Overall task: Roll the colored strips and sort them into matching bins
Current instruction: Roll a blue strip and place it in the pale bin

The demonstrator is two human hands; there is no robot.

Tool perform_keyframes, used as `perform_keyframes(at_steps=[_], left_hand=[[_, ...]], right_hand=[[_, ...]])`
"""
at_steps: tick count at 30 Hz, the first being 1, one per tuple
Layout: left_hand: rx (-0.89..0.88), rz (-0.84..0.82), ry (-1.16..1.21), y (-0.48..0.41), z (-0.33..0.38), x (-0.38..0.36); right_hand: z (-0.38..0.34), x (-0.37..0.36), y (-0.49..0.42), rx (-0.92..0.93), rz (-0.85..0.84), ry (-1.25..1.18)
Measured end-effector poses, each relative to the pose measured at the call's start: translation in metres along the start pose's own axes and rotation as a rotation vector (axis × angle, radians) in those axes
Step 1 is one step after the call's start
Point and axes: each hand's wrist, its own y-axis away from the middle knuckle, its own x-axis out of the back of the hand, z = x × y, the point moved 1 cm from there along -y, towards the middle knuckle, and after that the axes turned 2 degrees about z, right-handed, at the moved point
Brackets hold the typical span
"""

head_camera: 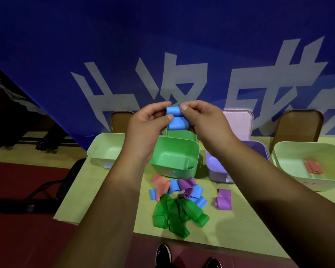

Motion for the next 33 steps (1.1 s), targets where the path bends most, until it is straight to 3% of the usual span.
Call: perform_keyframes(at_steps=[9,20,28,33], left_hand=[[0.19,0.079,0.188,0.008,0.002,-0.003],[0.136,0.129,0.119,0.007,-0.003,0.002],[0.125,0.025,0.137,0.009,0.001,0.017],[0.134,-0.012,0.144,0.009,-0.006,0.025]], right_hand=[[0.007,-0.012,0.001,0.053,0.03,0.001],[0.009,-0.015,0.006,0.028,-0.074,0.054],[0.012,-0.019,0.002,0.026,-0.271,-0.016],[0.017,-0.027,-0.003,0.092,-0.241,0.071]])
